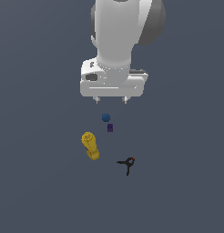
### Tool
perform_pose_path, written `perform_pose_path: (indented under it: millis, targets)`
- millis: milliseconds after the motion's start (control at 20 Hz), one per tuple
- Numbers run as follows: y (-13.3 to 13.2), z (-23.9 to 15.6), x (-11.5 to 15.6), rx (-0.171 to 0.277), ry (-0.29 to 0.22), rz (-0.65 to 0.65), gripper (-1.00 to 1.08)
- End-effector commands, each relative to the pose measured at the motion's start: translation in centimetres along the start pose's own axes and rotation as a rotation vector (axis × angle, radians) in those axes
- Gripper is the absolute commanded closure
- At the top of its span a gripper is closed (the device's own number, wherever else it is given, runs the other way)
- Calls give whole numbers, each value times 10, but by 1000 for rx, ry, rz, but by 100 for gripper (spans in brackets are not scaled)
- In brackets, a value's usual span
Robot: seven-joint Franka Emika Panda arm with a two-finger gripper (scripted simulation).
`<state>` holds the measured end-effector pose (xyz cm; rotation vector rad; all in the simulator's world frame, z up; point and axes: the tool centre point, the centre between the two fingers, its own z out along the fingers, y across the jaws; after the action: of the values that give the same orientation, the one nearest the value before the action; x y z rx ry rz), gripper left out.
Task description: Pick up a designated object from a clutter of objects.
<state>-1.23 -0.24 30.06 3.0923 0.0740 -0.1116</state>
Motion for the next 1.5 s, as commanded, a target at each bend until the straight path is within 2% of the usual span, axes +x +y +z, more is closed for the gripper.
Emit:
perform_pose_path:
  millis: [0, 300, 650, 1050, 1450]
  targets:
    - [2, 0, 0, -4, -3, -5, -92]
    - [2, 6, -1, -1, -1, 3, -92]
    - [3, 32, -5, 8, 6, 38, -92]
    - [7, 85, -19, 24, 20, 116, -92]
    - [12, 147, -48, 42, 36, 221, -92]
